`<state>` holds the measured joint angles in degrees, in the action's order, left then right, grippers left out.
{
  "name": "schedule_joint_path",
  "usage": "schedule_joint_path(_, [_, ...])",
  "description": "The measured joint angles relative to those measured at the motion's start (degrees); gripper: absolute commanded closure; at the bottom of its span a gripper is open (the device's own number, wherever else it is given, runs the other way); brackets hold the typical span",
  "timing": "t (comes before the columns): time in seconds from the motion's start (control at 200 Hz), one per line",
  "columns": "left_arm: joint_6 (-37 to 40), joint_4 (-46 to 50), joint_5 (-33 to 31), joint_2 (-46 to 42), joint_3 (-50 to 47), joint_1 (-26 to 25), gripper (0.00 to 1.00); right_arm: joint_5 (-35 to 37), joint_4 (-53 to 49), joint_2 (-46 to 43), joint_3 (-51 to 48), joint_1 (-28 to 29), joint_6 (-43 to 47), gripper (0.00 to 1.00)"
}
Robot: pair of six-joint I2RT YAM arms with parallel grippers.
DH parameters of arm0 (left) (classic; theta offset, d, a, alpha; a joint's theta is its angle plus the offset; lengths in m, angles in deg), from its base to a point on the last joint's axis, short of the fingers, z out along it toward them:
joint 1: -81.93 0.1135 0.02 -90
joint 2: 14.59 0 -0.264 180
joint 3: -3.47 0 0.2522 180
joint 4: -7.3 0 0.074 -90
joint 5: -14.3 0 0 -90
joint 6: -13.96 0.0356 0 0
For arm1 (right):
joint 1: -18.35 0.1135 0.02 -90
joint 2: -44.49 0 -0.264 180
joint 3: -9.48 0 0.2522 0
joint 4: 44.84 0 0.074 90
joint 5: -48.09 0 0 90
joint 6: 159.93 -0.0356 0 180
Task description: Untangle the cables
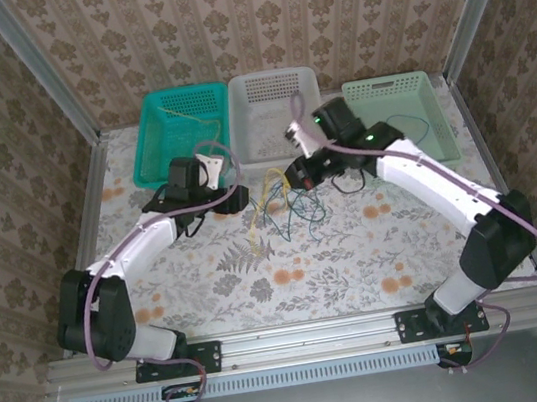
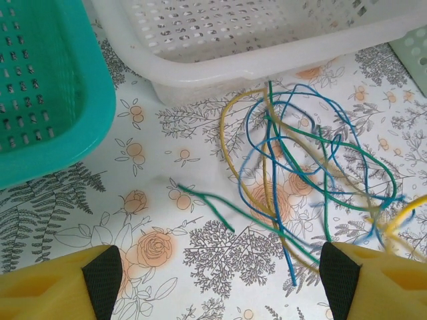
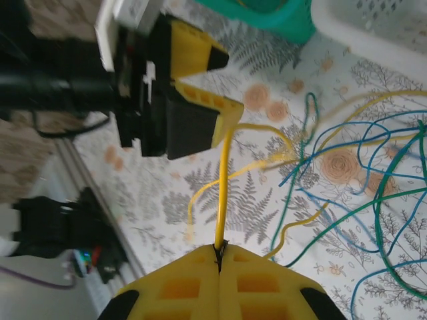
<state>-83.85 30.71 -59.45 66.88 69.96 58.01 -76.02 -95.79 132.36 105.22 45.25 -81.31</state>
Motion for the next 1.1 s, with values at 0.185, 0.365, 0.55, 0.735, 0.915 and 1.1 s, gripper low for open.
schedule_joint_path(0.185, [-0.17,-1.62,0.07,-2.36,-1.05,0.0,0.19,-7.13,-2.54,-0.59,1.14,-2.16,-0.79,1.0])
schedule_joint_path(0.365, [-0.17,-4.02,1.46,-4.02,-2.67,0.0,0.19,-13.09,1.22,-3.37,-2.23,-4.63,-4.17,1.0])
schedule_joint_path(0.55, [-0.17,-7.39,4.98,-5.14,-3.28,-0.48,0.19,-16.98,7.96,-5.55,-4.81,-6.43,-8.7,1.0])
schedule_joint_path(0.735, [0.28,-9.75,8.02,-4.96,-3.08,-5.07,0.2,-17.22,10.84,-5.75,-5.14,-6.45,-10.49,1.0])
schedule_joint_path(0.915, [1.11,-10.23,9.51,-1.66,-1.27,-8.74,0.22,-17.9,14.47,-6.19,-5.7,-6.45,-13.2,1.0])
schedule_joint_path(1.1, [1.36,-10.54,9.9,1.77,0.13,-9.84,0.33,-18.29,16.0,-8.15,-6.4,-6.45,-14.56,1.0])
